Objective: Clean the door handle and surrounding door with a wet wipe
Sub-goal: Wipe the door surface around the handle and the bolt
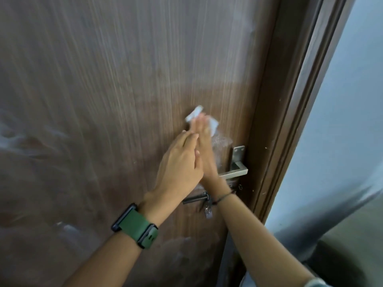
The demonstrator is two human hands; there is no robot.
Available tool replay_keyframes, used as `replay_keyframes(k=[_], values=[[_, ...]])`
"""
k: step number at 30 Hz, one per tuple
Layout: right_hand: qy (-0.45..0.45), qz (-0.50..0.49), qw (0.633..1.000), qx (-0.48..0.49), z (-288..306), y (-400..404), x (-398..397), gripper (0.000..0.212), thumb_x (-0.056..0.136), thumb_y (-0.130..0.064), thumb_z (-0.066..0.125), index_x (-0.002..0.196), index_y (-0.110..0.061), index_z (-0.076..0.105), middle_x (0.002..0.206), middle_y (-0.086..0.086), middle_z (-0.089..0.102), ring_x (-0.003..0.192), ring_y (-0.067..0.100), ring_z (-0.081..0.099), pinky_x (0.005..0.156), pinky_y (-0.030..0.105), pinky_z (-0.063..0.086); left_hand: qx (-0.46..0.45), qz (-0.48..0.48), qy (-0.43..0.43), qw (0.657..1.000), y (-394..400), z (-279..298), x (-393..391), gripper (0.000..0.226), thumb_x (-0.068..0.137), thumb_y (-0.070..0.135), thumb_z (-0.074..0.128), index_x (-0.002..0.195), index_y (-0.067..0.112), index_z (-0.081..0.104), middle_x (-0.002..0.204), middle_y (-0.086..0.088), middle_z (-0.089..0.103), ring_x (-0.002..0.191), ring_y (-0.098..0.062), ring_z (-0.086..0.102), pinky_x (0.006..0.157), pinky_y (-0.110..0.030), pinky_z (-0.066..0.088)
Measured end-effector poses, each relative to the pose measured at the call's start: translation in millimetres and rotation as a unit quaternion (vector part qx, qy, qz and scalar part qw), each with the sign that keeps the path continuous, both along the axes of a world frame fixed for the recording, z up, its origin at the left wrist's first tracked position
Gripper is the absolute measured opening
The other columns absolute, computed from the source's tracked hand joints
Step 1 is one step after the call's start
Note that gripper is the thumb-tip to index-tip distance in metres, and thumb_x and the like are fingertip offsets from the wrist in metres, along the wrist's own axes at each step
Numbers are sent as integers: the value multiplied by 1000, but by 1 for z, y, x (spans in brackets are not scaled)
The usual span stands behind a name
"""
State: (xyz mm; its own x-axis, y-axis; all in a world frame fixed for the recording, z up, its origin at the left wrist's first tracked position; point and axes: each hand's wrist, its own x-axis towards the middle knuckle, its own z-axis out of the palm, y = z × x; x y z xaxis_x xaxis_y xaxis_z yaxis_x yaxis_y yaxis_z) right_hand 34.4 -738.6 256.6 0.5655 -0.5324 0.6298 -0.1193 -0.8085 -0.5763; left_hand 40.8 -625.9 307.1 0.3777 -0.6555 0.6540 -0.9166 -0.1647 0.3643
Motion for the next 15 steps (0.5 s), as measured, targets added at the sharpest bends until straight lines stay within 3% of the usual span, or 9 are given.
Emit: replay_keyframes(k=[2, 5, 7, 9, 11, 12, 13, 15], values=[[33, 24, 997, -65, -27, 7, -14, 60, 97, -36, 23, 144, -9, -1, 155, 20, 4, 144, 25, -4, 119, 41, 2, 9, -3, -1, 1000, 1, -1, -4, 44, 88, 9, 44, 132, 8, 40, 141, -9, 44, 129, -21, 42, 103, -28, 32], [-39, -110, 993, 32, -5, -32, -13, 59, 100, -28, 26, 146, -7, -5, 156, 11, -12, 143, 22, -13, 119, 40, -3, 28, -8, -21, 999, 5, -8, 1, 45, 91, 12, 41, 135, 7, 35, 146, -9, 37, 137, -19, 30, 106, -22, 20], [-65, -142, 986, 63, 24, -38, -6, 61, 100, -29, 28, 146, -7, -6, 156, 11, -13, 143, 22, -13, 119, 41, -1, 40, -10, -7, 999, 9, -8, 4, 45, 91, 12, 41, 135, 7, 35, 146, -9, 37, 138, -18, 28, 105, -19, 15], [-47, -93, 994, 39, 16, -21, -1, 57, 99, -27, 27, 145, -2, 5, 155, 20, 3, 144, 28, 1, 118, 30, 12, 29, -1, 14, 999, 1, -15, -1, 46, 91, 12, 42, 136, 8, 34, 147, -8, 36, 137, -17, 30, 106, -19, 19], [12, -21, 998, 62, -21, 15, -7, 43, 99, -16, 29, 137, 4, 28, 143, 29, 34, 137, 37, 28, 94, 2, 36, -2, 56, 4, 998, -4, -19, -12, 50, 91, 14, 43, 139, 11, 28, 150, -2, 30, 137, -12, 28, 107, -16, 18], [9, -23, 999, 42, -37, 27, -14, 39, 99, -13, 32, 134, 3, 34, 138, 26, 42, 133, 36, 35, 86, -2, 38, -19, 79, -15, 997, -3, -22, -15, 52, 92, 15, 43, 140, 12, 26, 152, 0, 28, 138, -10, 26, 108, -14, 16], [-36, -23, 999, 32, -46, 28, -17, 41, 97, -15, 35, 135, 0, 35, 138, 22, 43, 134, 29, 34, 93, 1, 36, -19, 63, 1, 998, -2, -24, -14, 51, 91, 14, 43, 140, 13, 28, 151, 0, 29, 138, -11, 26, 109, -15, 15], [-93, -23, 995, 30, -35, -1, -15, 59, 94, -30, 35, 144, -3, 18, 152, 18, 20, 142, 20, 14, 116, 28, 23, 43, -7, 13, 999, 2, -22, -7, 47, 91, 13, 41, 137, 11, 33, 149, -5, 34, 139, -15, 26, 108, -19, 16]])
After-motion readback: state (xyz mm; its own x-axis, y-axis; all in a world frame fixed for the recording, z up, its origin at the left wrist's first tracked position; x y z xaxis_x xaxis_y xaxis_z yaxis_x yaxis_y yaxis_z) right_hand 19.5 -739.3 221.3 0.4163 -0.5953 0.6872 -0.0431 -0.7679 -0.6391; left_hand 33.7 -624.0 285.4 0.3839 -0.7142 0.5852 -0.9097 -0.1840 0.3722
